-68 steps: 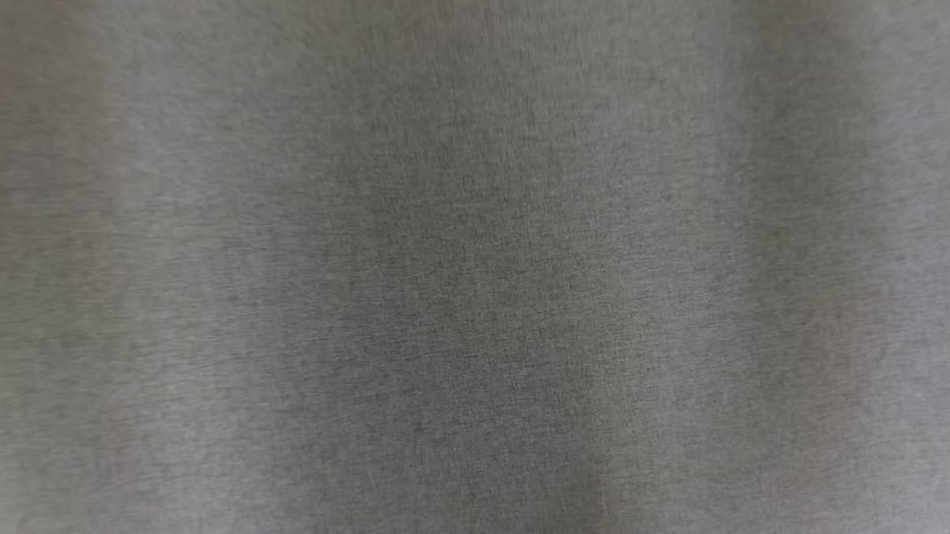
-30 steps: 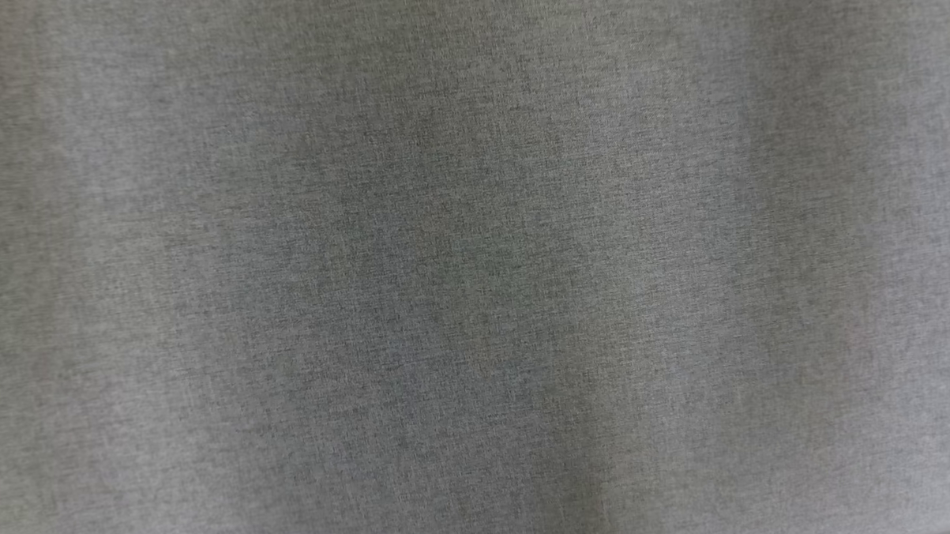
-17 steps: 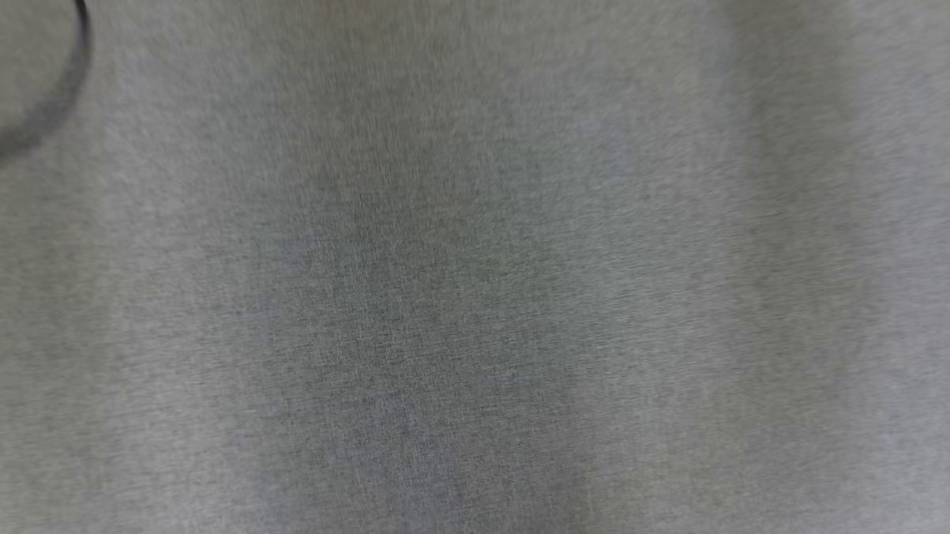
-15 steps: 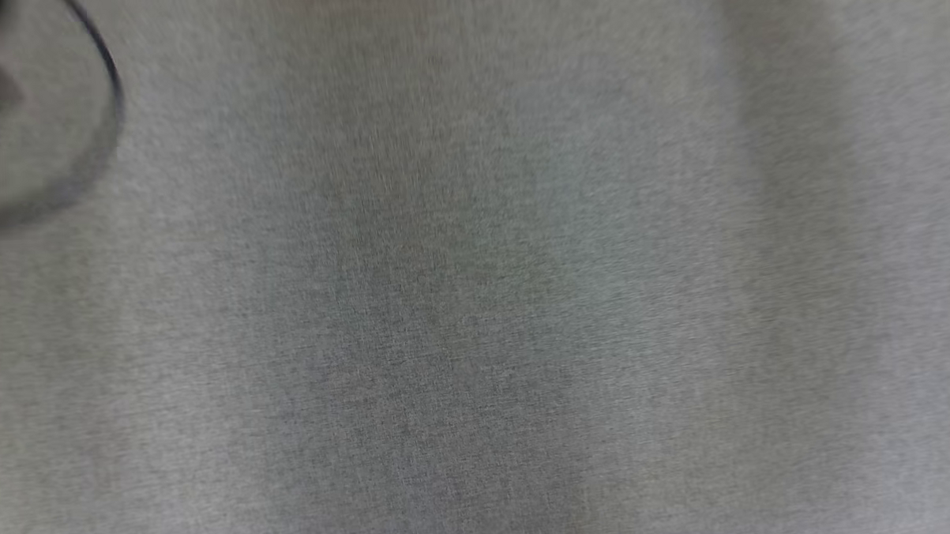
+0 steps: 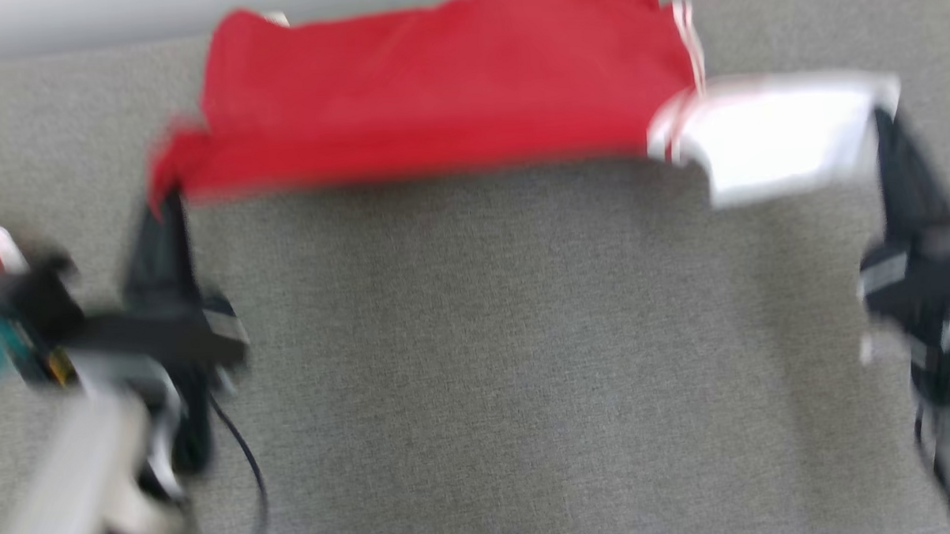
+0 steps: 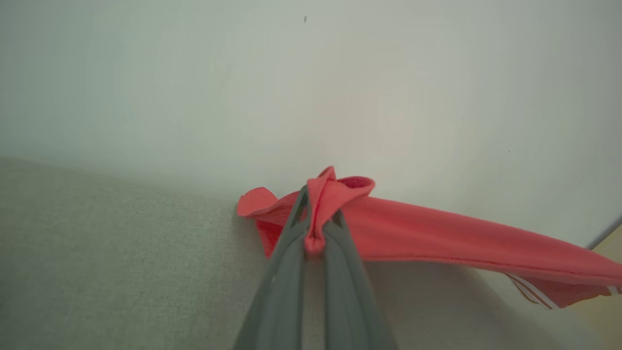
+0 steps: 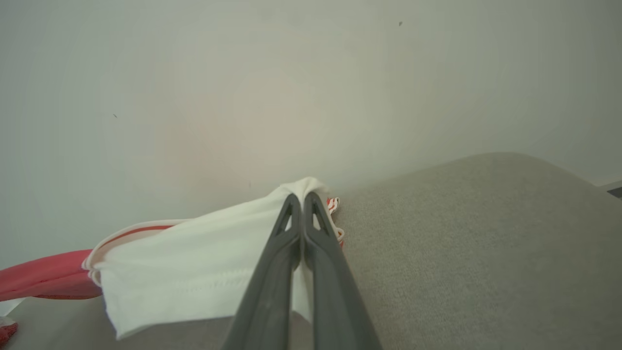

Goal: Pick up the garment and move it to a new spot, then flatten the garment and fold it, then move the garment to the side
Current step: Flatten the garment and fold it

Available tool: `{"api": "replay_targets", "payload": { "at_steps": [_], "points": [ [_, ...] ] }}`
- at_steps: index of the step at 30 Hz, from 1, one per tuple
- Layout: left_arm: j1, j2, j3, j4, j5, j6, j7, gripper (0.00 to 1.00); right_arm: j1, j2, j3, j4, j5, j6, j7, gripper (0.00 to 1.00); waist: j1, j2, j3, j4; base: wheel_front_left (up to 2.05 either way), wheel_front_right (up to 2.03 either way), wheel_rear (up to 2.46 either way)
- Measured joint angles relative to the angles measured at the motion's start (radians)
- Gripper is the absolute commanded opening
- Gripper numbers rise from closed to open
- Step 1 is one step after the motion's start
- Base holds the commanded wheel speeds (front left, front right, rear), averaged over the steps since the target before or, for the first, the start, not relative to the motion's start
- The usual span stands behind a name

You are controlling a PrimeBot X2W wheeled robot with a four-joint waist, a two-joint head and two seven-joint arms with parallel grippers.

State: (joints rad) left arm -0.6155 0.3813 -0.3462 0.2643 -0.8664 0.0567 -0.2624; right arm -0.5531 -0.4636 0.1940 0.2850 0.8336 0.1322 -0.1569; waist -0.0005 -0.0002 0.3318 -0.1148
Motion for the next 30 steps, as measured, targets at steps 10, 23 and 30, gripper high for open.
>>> {"api": "replay_targets", "payload": {
  "at_steps": [10, 23, 30],
  "points": [
    [0.434, -0.1, 0.041, -0.16, -0.004, 0.04, 0.0, 0.0, 0.542, 0.225, -0.213, -0.286, -0.112, 0.0, 0.168, 0.0, 0.0002, 0.0, -0.083, 0.016, 0.0, 0.0, 0.0],
    [0.694, -0.217, 0.097, -0.139, 0.02, 0.005, 0.0, 0.0, 0.842, 0.358, -0.301, -0.407, -0.247, 0.0, 0.311, 0.0, 0.0004, 0.0001, -0.133, 0.042, 0.0, 0.0, 0.0],
    [0.713, -0.248, 0.106, -0.113, 0.054, -0.022, 0.0, 0.0, 0.843, 0.389, -0.326, -0.424, -0.227, 0.0, 0.324, 0.0, 0.0004, 0.0002, -0.135, 0.049, 0.0, 0.0, 0.0]
  ]
}}
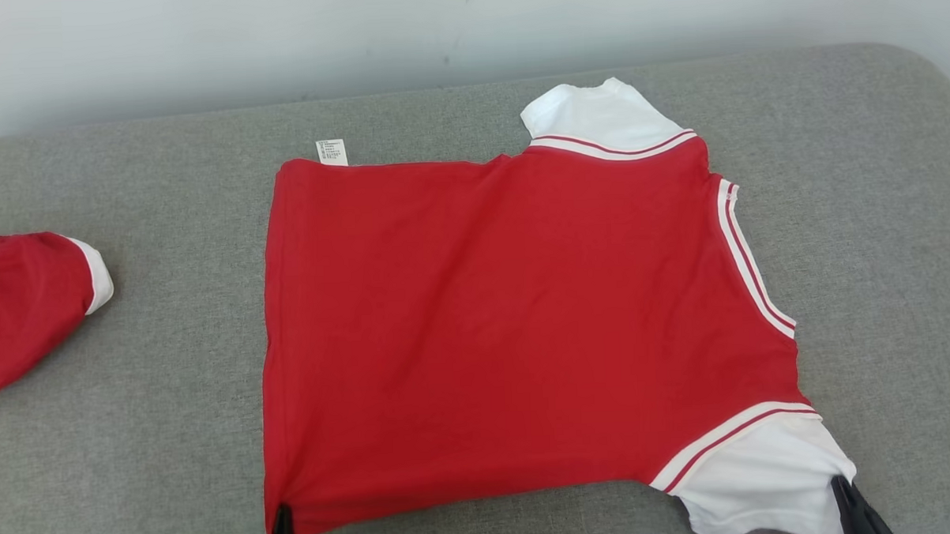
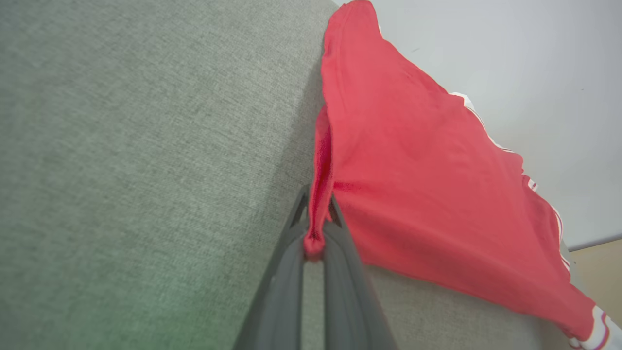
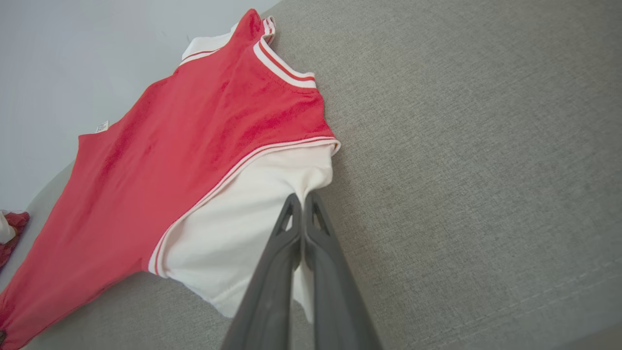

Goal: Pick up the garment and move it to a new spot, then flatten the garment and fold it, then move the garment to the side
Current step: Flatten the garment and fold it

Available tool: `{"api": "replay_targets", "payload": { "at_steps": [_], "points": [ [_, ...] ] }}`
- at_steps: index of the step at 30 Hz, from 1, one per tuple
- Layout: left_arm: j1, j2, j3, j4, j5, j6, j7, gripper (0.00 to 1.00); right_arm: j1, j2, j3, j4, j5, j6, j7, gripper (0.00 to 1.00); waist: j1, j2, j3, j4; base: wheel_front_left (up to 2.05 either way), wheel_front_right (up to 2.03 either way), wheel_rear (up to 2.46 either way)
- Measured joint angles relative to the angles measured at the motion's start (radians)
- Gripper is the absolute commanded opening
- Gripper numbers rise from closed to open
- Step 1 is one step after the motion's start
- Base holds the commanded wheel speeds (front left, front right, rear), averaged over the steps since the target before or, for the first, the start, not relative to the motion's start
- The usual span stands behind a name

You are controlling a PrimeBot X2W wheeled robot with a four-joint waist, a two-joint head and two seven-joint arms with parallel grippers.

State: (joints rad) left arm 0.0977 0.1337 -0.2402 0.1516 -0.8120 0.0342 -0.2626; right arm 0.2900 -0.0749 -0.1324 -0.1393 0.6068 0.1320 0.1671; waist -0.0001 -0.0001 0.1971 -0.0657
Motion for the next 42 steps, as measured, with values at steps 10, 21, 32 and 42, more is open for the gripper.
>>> {"api": "replay_targets", "payload": {
  "at_steps": [10, 21, 32, 42],
  "points": [
    [-0.083, -0.004, -0.022, -0.014, 0.034, -0.03, 0.014, 0.0, -0.154, 0.009, -0.002, 0.017, 0.068, 0.0, 0.06, 0.0, 0.0001, 0.0001, 0.007, 0.004, 0.0, 0.0, 0.0],
    [-0.255, 0.007, -0.017, 0.018, 0.033, -0.043, 0.056, 0.0, -0.403, -0.017, -0.027, 0.159, 0.07, 0.0, 0.138, 0.0, 0.0002, 0.0001, 0.029, 0.018, 0.0, 0.0, 0.0],
    [-0.384, 0.008, -0.002, 0.136, 0.02, -0.04, 0.081, 0.0, -0.642, -0.045, 0.022, 0.383, 0.029, 0.0, 0.138, 0.0, 0.0002, 0.0002, 0.047, 0.015, 0.0, 0.0, 0.0],
    [-0.456, 0.022, -0.008, 0.239, 0.064, -0.057, 0.039, 1.0, -0.764, -0.09, 0.087, 0.549, 0.013, 0.0, -0.019, 1.0, 0.0001, 0.0002, 0.039, 0.019, 0.0, 0.0, 0.0]
  ]
}}
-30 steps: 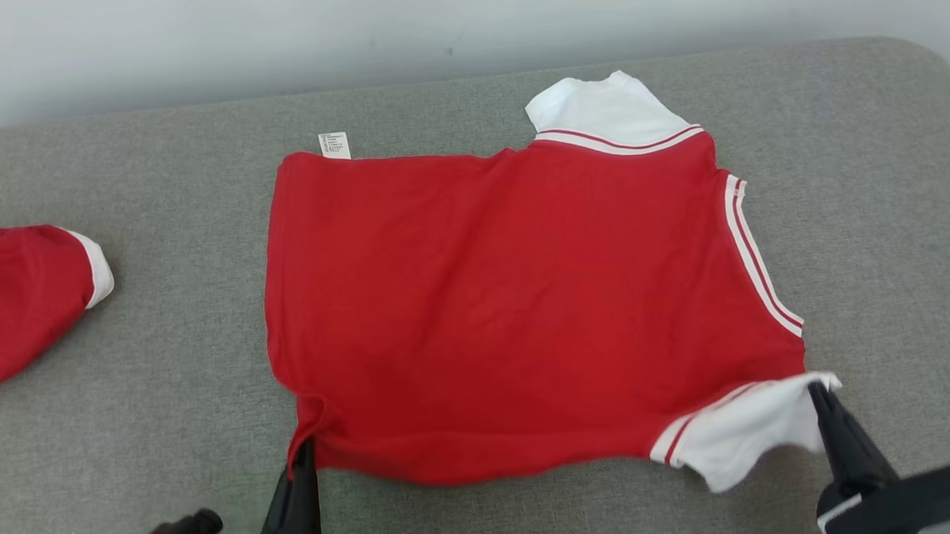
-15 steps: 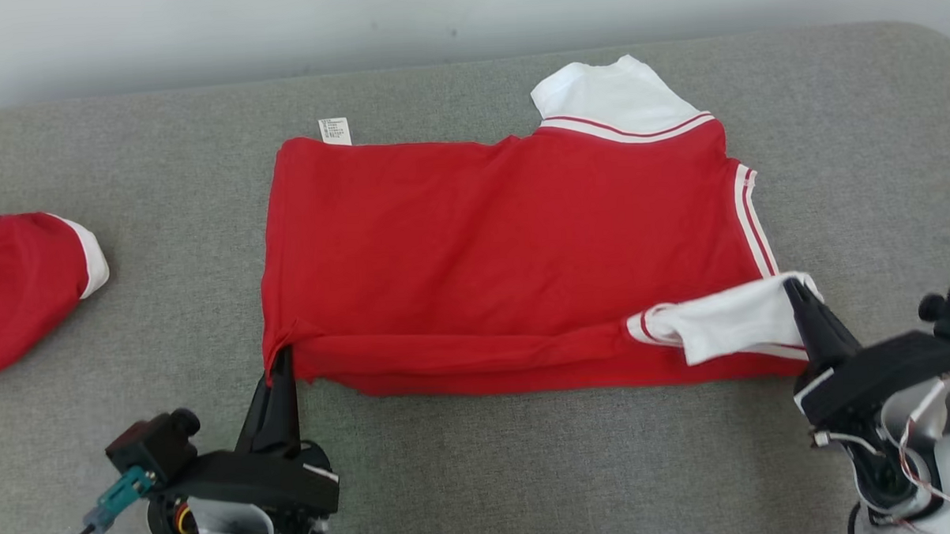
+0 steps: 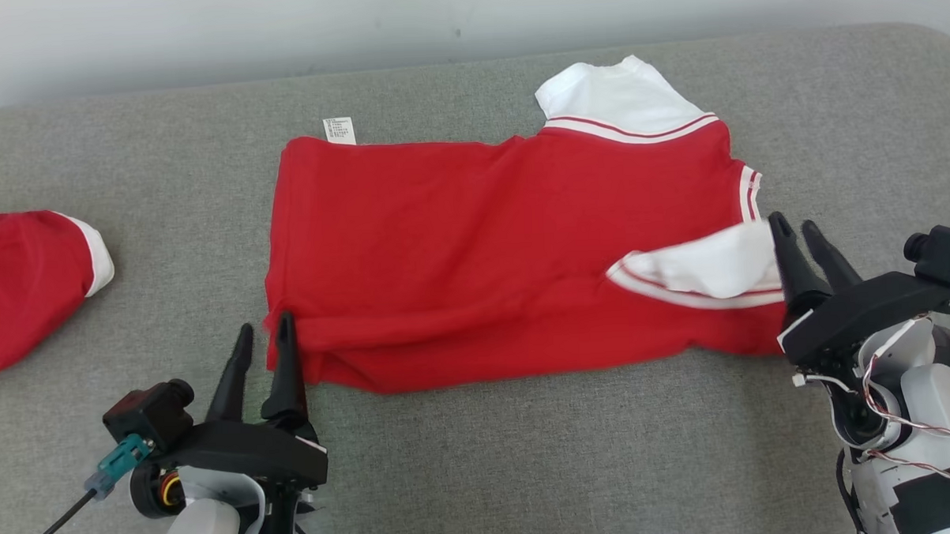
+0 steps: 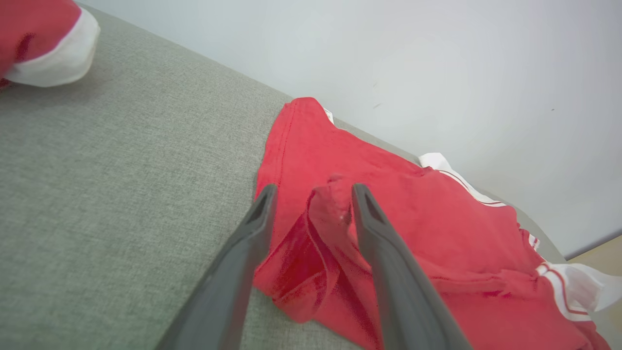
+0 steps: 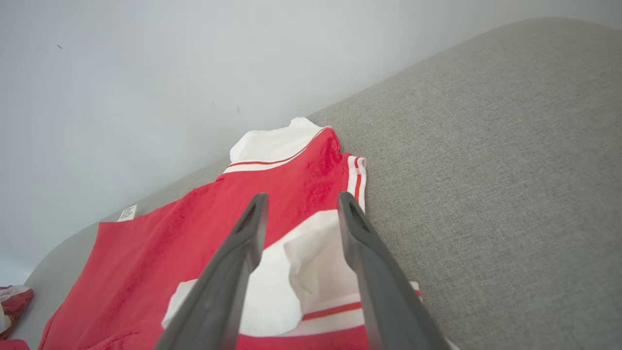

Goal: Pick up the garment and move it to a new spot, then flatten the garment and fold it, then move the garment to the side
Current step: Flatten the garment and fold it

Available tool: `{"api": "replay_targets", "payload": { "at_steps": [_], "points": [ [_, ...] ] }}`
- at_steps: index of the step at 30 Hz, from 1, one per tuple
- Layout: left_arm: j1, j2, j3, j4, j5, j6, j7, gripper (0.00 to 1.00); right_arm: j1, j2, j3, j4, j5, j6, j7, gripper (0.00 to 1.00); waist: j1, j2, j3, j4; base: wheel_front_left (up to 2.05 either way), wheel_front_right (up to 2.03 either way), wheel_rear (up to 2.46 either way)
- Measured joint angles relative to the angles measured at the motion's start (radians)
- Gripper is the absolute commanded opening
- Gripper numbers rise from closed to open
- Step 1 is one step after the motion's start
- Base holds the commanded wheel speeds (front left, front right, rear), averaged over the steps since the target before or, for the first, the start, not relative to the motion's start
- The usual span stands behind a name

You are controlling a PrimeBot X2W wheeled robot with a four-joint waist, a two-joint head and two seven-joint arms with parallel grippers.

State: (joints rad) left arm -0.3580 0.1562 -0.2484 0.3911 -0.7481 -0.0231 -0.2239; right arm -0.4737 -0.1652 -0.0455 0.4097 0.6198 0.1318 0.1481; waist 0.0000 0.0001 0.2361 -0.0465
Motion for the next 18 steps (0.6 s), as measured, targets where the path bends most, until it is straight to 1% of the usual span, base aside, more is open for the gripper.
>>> {"api": "replay_targets", "payload": {
  "at_steps": [4, 7, 10, 14, 18],
  "points": [
    [0.001, 0.004, 0.008, 0.017, 0.01, -0.005, -0.017, 1.0, 0.01, -0.041, 0.051, 0.028, -0.002, 0.0, -0.071, 1.0, 0.0, 0.0, -0.009, 0.003, 0.0, 0.0, 0.0],
    [0.016, 0.013, 0.011, 0.024, 0.029, -0.008, -0.024, 1.0, 0.05, -0.081, 0.091, 0.029, -0.004, 0.0, -0.123, 1.0, 0.0, 0.0, -0.019, 0.004, 0.0, 0.0, 0.0],
    [0.038, 0.019, 0.006, 0.023, 0.047, -0.011, -0.03, 1.0, 0.087, -0.103, 0.112, 0.028, -0.005, 0.0, -0.151, 1.0, 0.0, 0.0, -0.027, 0.003, 0.0, 0.0, 0.0],
    [0.087, 0.033, -0.015, 0.022, 0.099, -0.003, -0.032, 1.0, 0.159, -0.137, 0.152, 0.028, -0.019, 0.0, -0.189, 1.0, -0.0001, 0.0, -0.037, -0.006, 0.0, 0.0, 0.0],
    [0.106, 0.05, -0.071, 0.04, 0.203, 0.008, -0.036, 1.0, 0.192, -0.151, 0.176, 0.047, -0.025, 0.0, -0.212, 1.0, -0.0001, -0.0001, -0.036, -0.025, 0.0, 0.0, 0.0]
  ]
}}
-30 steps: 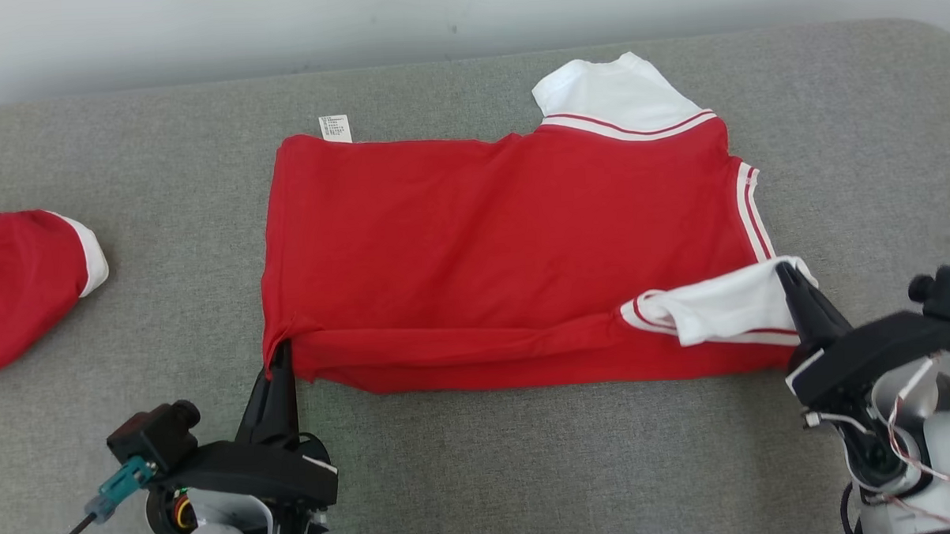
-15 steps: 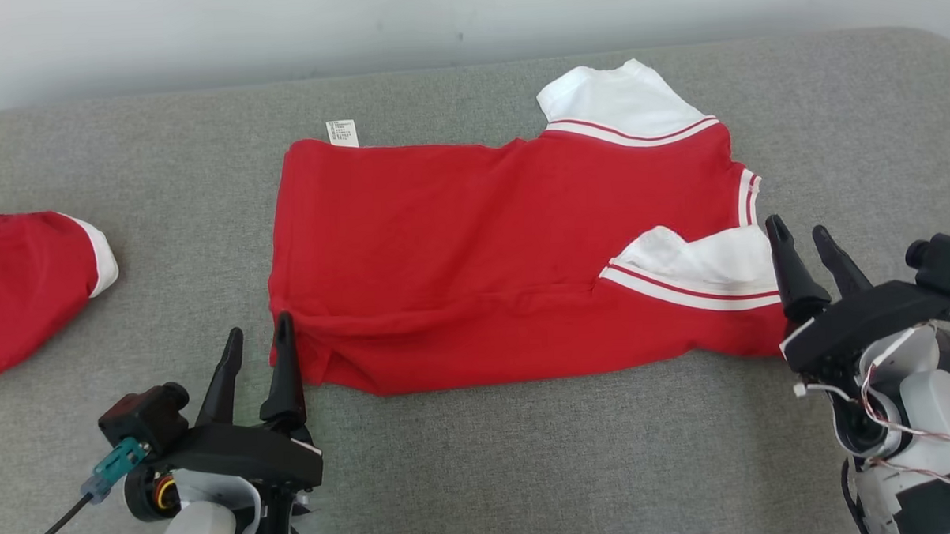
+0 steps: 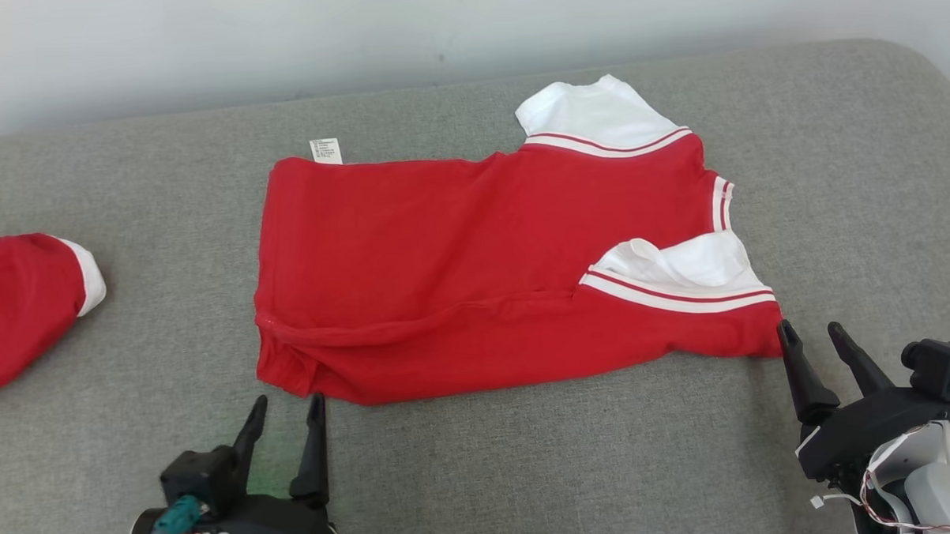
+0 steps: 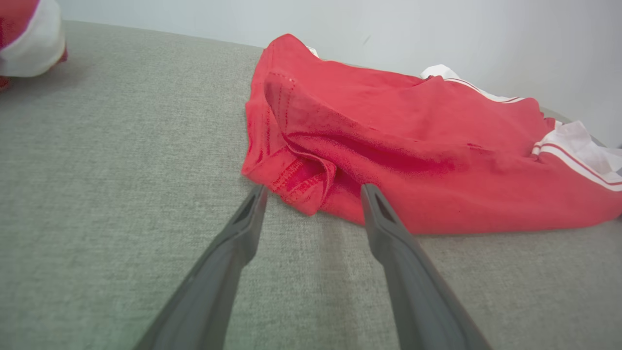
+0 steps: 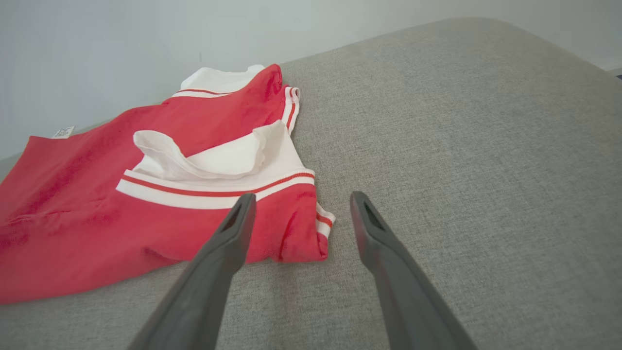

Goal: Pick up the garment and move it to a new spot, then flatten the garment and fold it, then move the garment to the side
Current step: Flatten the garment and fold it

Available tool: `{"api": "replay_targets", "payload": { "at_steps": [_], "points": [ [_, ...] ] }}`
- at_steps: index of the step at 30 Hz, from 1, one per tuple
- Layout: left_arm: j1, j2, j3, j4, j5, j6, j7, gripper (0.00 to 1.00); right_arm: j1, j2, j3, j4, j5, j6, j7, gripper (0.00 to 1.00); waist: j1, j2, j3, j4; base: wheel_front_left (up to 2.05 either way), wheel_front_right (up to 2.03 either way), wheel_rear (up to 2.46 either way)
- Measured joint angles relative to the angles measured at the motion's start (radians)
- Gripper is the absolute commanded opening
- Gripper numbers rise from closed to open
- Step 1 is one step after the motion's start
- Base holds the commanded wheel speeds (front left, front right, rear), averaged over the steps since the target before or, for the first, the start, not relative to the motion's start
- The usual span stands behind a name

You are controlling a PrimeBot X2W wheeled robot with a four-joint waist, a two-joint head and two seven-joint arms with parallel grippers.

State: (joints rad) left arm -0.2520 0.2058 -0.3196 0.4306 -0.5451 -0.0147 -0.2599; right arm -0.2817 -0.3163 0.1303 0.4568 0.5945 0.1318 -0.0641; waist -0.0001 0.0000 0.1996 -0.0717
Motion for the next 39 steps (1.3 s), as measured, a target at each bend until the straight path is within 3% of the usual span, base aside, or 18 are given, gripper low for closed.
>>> {"api": "replay_targets", "payload": {
  "at_steps": [11, 20, 24, 25, 26, 27, 39],
  "points": [
    [-0.087, 0.03, -0.052, 0.117, 0.17, 0.067, -0.003, 1.0, -0.061, 0.001, 0.053, 0.097, -0.026, 0.0, -0.033, 1.0, 0.0, 0.0, 0.022, -0.016, 0.0, 0.0, 0.0],
    [-0.147, 0.054, -0.025, 0.205, 0.184, 0.058, -0.003, 1.0, -0.127, 0.015, 0.106, 0.199, -0.045, 0.0, -0.052, 1.0, 0.0001, 0.0, 0.043, -0.022, 0.0, 0.0, 0.0],
    [-0.165, 0.049, -0.026, 0.247, 0.179, 0.027, -0.004, 1.0, -0.154, 0.021, 0.129, 0.249, -0.049, 0.0, -0.064, 1.0, 0.0001, 0.0, 0.051, -0.023, 0.0, 0.0, 0.0],
    [-0.168, 0.045, -0.025, 0.263, 0.17, 0.014, -0.004, 0.48, -0.163, 0.024, 0.133, 0.265, -0.049, 0.0, -0.065, 0.48, 0.0001, 0.0, 0.052, -0.023, 0.0, 0.0, 0.0],
    [-0.174, 0.043, -0.024, 0.272, 0.165, 0.005, -0.004, 0.27, -0.17, 0.029, 0.138, 0.277, -0.045, 0.0, -0.069, 0.09, 0.0001, 0.0, 0.053, -0.024, 0.0, 0.0, 0.0],
    [-0.179, 0.042, -0.023, 0.277, 0.165, 0.001, -0.004, 0.0, -0.177, 0.035, 0.143, 0.287, -0.041, 0.0, -0.073, 0.0, 0.0, 0.0, 0.053, -0.025, 0.0, 0.0, 0.0],
    [-0.036, -0.008, 0.079, 0.132, 0.1, -0.055, -0.003, 0.0, -0.136, 0.021, 0.178, 0.328, 0.029, 0.0, -0.165, 0.0, 0.0001, 0.0, -0.015, -0.01, 0.0, 0.0, 0.0]
  ]
}}
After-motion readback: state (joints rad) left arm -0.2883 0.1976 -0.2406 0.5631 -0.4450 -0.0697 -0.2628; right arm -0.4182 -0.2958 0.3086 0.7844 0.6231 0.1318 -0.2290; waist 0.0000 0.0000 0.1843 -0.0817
